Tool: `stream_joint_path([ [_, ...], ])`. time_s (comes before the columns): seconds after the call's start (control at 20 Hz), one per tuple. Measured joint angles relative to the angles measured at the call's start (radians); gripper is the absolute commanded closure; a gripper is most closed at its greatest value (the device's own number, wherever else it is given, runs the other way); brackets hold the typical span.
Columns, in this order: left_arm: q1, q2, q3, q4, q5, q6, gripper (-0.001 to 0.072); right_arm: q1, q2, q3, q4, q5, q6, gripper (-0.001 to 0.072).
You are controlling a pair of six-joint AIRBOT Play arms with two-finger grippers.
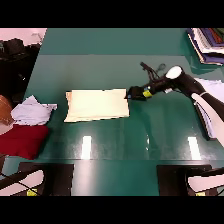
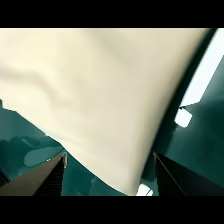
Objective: Fold the shirts.
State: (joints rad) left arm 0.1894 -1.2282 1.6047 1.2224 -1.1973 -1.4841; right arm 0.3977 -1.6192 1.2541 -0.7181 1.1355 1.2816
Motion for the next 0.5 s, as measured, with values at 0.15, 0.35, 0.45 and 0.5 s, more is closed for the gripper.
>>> stream_joint_path([
  [0.15, 0.0, 0.0, 0.0, -0.015, 0.0, 0.0, 0.0683, -0.035, -0.037, -0.081, 0.083, -0.028, -0.003, 0.0089],
  [0.35, 0.0, 0.0, -0.002, -0.023, 0.0, 0.0, 0.0683, 0.0, -0.118, -0.082, 0.241, -0.056, -0.059, 0.0203],
  [0.45, 0.0, 0.0, -0.011, -0.028, 0.002, 0.0, 0.0683, 0.034, -0.164, -0.032, 0.267, -0.072, -0.076, 0.0404],
  [0.5, 0.0, 0.0, -0.02, -0.038, 0.005, 0.0, 0.0684, 0.053, -0.188, 0.0, 0.269, -0.084, -0.084, 0.0604],
])
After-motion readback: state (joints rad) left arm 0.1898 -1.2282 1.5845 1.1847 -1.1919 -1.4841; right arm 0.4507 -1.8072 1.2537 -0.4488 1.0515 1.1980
